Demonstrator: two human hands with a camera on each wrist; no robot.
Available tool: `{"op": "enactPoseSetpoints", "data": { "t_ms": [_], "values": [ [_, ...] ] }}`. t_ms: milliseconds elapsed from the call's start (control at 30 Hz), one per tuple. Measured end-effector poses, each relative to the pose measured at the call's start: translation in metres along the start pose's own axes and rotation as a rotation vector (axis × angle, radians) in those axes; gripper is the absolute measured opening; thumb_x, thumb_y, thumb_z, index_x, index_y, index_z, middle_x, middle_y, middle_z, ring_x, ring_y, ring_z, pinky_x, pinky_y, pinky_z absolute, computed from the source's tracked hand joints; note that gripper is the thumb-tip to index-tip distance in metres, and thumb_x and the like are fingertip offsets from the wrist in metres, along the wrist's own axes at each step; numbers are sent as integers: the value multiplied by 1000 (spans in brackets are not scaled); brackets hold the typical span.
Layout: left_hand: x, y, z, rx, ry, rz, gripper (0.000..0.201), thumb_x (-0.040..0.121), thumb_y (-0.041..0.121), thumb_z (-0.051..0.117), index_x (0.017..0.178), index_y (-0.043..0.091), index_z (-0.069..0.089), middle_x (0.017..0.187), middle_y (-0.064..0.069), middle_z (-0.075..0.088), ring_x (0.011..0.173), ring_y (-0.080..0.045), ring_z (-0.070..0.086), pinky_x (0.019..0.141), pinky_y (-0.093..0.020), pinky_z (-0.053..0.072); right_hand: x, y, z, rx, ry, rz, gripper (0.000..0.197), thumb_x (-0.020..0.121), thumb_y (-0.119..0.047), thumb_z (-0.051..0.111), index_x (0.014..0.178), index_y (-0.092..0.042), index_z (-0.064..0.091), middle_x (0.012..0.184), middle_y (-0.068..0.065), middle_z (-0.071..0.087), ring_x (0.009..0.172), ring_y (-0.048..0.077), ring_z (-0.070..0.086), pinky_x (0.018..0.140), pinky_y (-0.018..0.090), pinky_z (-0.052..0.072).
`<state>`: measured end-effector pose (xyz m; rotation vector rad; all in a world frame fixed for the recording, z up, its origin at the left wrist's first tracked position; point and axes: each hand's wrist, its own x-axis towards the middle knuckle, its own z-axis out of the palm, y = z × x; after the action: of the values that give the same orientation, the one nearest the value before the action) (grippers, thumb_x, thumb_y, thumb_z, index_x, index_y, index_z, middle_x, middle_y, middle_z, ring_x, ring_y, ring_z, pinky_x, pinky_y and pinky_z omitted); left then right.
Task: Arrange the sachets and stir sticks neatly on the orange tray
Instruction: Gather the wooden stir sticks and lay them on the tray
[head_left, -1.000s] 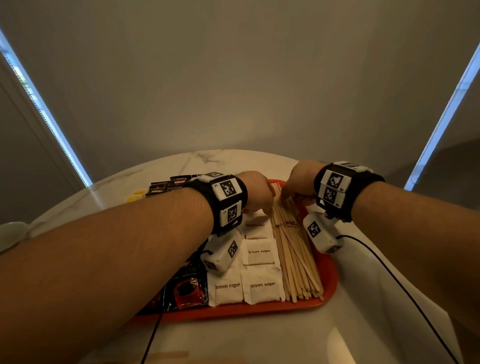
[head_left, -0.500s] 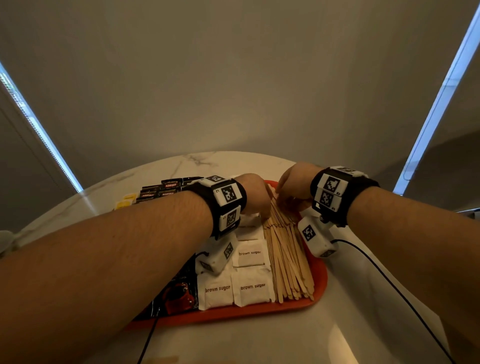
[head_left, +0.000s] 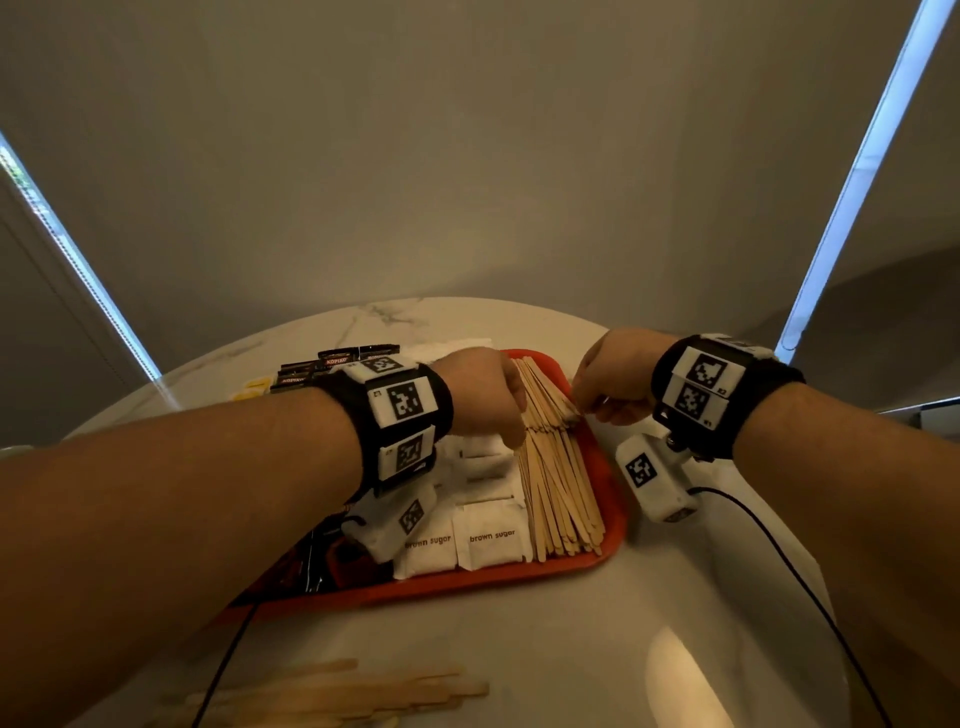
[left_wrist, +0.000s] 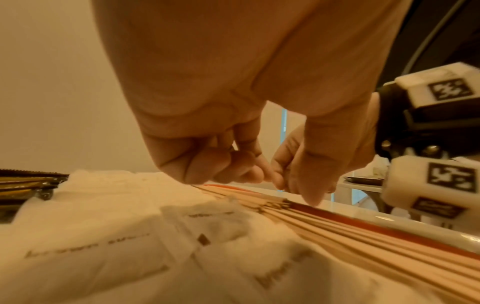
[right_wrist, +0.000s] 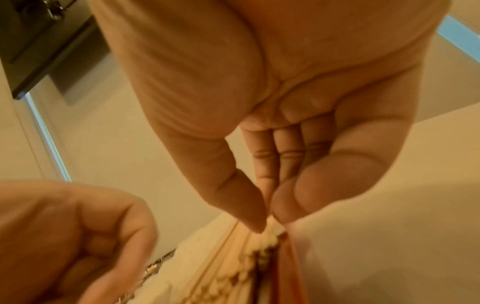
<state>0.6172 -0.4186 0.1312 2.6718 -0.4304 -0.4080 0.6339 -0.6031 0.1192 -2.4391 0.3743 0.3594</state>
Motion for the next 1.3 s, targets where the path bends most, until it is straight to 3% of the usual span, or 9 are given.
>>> {"op": "enactPoseSetpoints", "data": {
  "t_ms": [133, 233, 367, 500, 700, 867, 967, 1167, 1300],
  "values": [
    [-28, 3, 8, 58, -136, 51, 31, 77, 19, 87, 103, 21, 70, 104, 1, 71, 98, -16, 67, 93, -40, 60, -9, 7, 11, -12, 15, -4, 17, 87, -19, 79, 99, -8, 76, 94, 12, 77, 79, 21, 73, 79, 37, 64],
    [-41, 8, 16, 115, -203, 71, 31, 78, 21, 88, 103, 20, 70, 100, 3, 71, 96, -13, 66, 92, -37, 60, -13, 5, 15, 10, 26, -14, 17, 87, -19, 78, 100, -8, 76, 96, 13, 77, 85, 23, 75, 83, 40, 63],
    [-51, 13, 22, 160, -230, 83, 32, 78, 27, 89, 103, 20, 70, 102, 4, 70, 97, -12, 65, 89, -33, 60, -15, 5, 14, 42, 46, -14, 18, 90, -13, 73, 104, -2, 76, 103, 19, 76, 75, 25, 68, 88, 45, 61],
    [-56, 16, 26, 168, -205, 73, 35, 79, 28, 88, 107, 19, 70, 98, 4, 68, 92, -12, 63, 82, -29, 57, -18, 5, 15, 50, 36, -22, 15, 91, -14, 72, 103, -5, 75, 98, 16, 77, 85, 26, 75, 83, 42, 63],
    [-59, 14, 31, 142, -165, 53, 35, 81, 28, 87, 110, 19, 68, 106, 0, 69, 100, -17, 65, 92, -35, 59, -35, 14, 9, -8, -66, -43, 21, 84, -13, 80, 103, -13, 73, 101, 10, 76, 95, 24, 74, 83, 39, 63],
    [-59, 14, 29, 125, -165, 62, 40, 76, 35, 90, 106, 24, 67, 100, 4, 66, 92, -13, 62, 80, -29, 57, -55, 26, 10, -106, -187, -55, 28, 84, -13, 79, 109, -20, 70, 106, 5, 69, 96, 20, 66, 74, 29, 61],
    [-59, 14, 31, 142, -154, 59, 40, 77, 37, 90, 108, 24, 67, 102, 4, 66, 95, -14, 62, 80, -28, 56, -62, 27, 16, -185, -198, -72, 22, 87, -18, 77, 107, -22, 69, 105, 3, 68, 95, 19, 64, 85, 32, 60],
    [-76, 10, 19, 85, 0, 72, 32, 82, 47, 84, 103, 25, 71, 100, 5, 71, 92, -12, 65, 88, -36, 59, -77, 16, 15, -262, -71, -122, 15, 87, -26, 75, 101, -23, 72, 101, 3, 68, 89, 20, 63, 76, 32, 60],
    [-115, -11, -1, 10, 69, 33, 15, 91, 40, 75, 97, 26, 72, 93, 6, 72, 85, -10, 67, 72, -29, 57, -119, -20, 30, -273, -136, -273, 12, 87, -28, 77, 97, -25, 71, 98, 0, 69, 87, 16, 64, 65, 26, 54]
  ]
}}
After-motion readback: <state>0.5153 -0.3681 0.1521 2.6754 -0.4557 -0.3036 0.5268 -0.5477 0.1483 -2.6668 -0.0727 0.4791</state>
